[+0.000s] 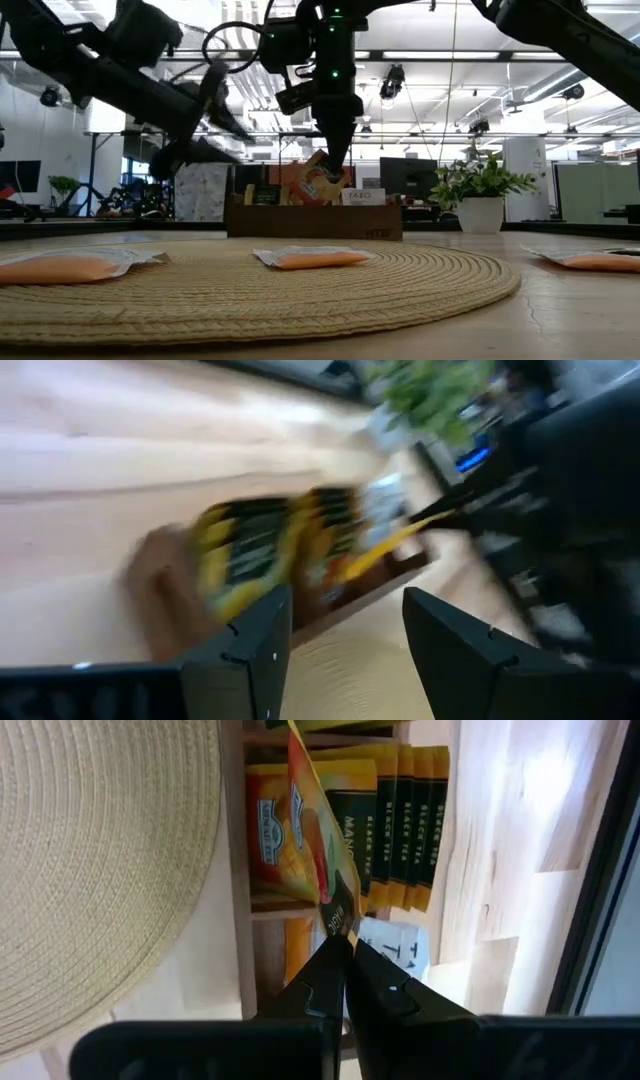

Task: Pick & Place Tea
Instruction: Put the yellow tea bag into the middle section of the wooden organizer

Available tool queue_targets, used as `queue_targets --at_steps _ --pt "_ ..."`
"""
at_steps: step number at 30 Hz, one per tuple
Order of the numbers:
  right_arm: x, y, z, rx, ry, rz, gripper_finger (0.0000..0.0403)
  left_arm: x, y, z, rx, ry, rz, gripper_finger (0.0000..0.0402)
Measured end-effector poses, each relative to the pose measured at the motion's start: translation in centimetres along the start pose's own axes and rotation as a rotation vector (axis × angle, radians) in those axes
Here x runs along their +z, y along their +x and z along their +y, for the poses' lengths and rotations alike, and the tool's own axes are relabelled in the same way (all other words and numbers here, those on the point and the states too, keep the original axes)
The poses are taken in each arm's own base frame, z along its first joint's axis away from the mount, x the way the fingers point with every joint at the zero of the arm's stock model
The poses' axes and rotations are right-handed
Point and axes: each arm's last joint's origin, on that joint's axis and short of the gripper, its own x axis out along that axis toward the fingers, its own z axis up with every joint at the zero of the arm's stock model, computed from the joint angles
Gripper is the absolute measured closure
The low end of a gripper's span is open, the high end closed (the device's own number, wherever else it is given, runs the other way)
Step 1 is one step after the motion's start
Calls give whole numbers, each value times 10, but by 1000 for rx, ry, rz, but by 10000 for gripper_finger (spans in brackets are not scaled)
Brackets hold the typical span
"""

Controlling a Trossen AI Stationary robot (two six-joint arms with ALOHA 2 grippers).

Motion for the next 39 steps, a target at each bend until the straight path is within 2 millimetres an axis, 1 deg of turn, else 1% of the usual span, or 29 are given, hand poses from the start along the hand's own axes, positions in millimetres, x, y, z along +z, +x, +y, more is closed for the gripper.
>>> queue_targets --at_steps 4,7,10,13,17,21,28,34,39 --pt "0 0 2 23 -2 -2 394 6 -1 -13 -121 -14 -66 216" --pt "1 -1 5 25 -8 -5 394 5 5 -15 -130 -4 -76 216" --pt "1 -2 7 26 -14 -9 394 3 16 -19 -111 23 -59 216" --pt "2 -4 9 25 -15 -22 394 -1 31 -25 -104 86 -28 216" --pt "3 -9 9 24 -15 -41 394 -5 49 -32 -94 149 -1 216" --pt "3 -16 8 36 -11 -61 394 -10 60 -32 -78 160 19 216" --pt "-1 -29 6 34 -7 -88 394 -14 63 -29 -70 143 45 216" --pt "-1 -29 5 36 -17 -93 394 -10 58 -32 -77 143 40 216" --pt "1 -26 5 39 -16 -103 394 -13 58 -27 -37 168 85 216"
